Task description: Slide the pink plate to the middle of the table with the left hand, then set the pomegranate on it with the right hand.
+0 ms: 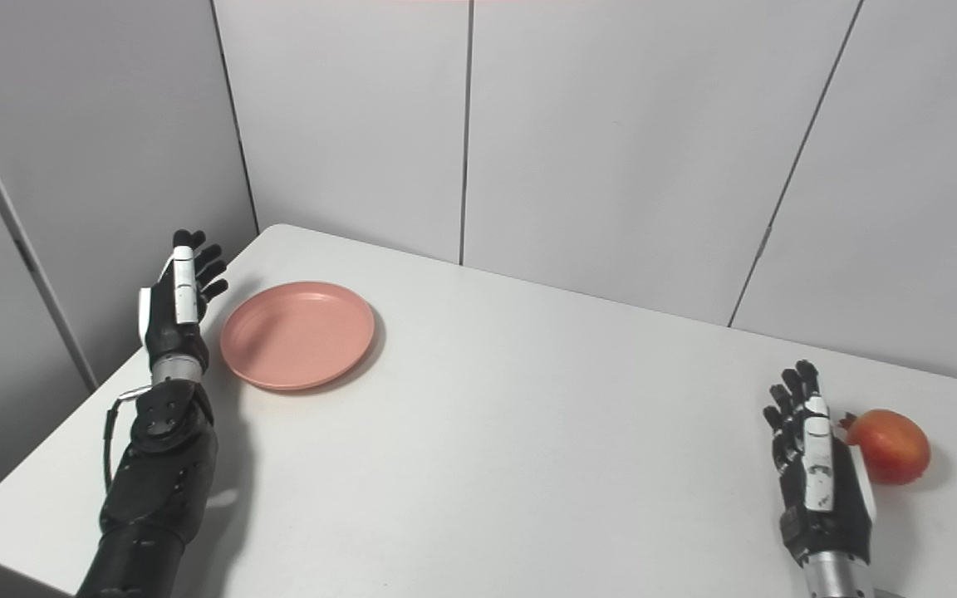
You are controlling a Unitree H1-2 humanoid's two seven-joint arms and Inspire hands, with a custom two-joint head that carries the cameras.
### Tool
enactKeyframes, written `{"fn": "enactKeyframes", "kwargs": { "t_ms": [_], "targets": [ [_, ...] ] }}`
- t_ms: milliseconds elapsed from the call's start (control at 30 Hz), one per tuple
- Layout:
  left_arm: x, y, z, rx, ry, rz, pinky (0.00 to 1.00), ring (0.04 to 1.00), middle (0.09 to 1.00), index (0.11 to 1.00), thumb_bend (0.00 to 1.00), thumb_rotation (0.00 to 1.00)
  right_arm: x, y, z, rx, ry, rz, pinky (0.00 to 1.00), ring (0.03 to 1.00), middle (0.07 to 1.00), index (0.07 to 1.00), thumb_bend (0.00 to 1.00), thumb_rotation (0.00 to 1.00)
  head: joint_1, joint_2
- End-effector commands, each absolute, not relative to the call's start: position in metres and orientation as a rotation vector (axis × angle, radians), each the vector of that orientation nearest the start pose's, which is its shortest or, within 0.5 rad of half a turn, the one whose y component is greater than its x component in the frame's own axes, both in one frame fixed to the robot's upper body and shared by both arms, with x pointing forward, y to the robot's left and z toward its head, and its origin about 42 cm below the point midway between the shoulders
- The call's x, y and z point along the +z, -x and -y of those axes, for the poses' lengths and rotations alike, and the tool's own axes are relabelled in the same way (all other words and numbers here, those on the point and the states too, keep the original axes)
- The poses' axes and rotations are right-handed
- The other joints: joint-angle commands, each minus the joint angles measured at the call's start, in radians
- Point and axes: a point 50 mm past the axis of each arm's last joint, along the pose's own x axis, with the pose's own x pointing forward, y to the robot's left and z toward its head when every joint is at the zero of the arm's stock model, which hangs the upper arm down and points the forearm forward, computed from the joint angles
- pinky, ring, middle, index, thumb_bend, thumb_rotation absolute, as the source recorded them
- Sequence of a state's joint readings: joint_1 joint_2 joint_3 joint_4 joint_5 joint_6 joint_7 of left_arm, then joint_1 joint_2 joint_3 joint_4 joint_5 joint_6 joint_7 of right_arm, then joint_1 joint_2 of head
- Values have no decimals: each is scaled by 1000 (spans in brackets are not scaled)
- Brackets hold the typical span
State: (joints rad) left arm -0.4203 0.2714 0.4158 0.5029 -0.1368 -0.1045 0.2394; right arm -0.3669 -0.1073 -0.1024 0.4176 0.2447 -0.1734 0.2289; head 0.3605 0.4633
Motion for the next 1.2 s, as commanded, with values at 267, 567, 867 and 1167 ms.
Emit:
{"fn": "enactKeyframes", "kwargs": {
  "t_ms": [267, 567, 867, 1167],
  "targets": [
    [164, -412, -423, 639, 40, 197, 783, 805, 806, 809, 743, 1000, 115, -395, 247, 165, -143, 160, 1000, 1000, 1000, 1000, 668, 954, -1, 4],
    [156, -414, -420, 618, 21, 156, 795, 827, 828, 843, 708, 1000, 117, -394, 247, 166, -137, 162, 1000, 1000, 1000, 1000, 671, 956, -4, 7],
    [154, -418, -415, 585, -17, 141, 794, 822, 819, 831, 715, 1000, 118, -394, 246, 165, -132, 170, 1000, 1000, 1000, 1000, 666, 963, -5, 8],
    [155, -425, -395, 523, 17, 121, 832, 829, 830, 835, 710, 1000, 119, -394, 247, 168, -135, 168, 1000, 1000, 1000, 1000, 658, 962, -6, 11]
  ]
}}
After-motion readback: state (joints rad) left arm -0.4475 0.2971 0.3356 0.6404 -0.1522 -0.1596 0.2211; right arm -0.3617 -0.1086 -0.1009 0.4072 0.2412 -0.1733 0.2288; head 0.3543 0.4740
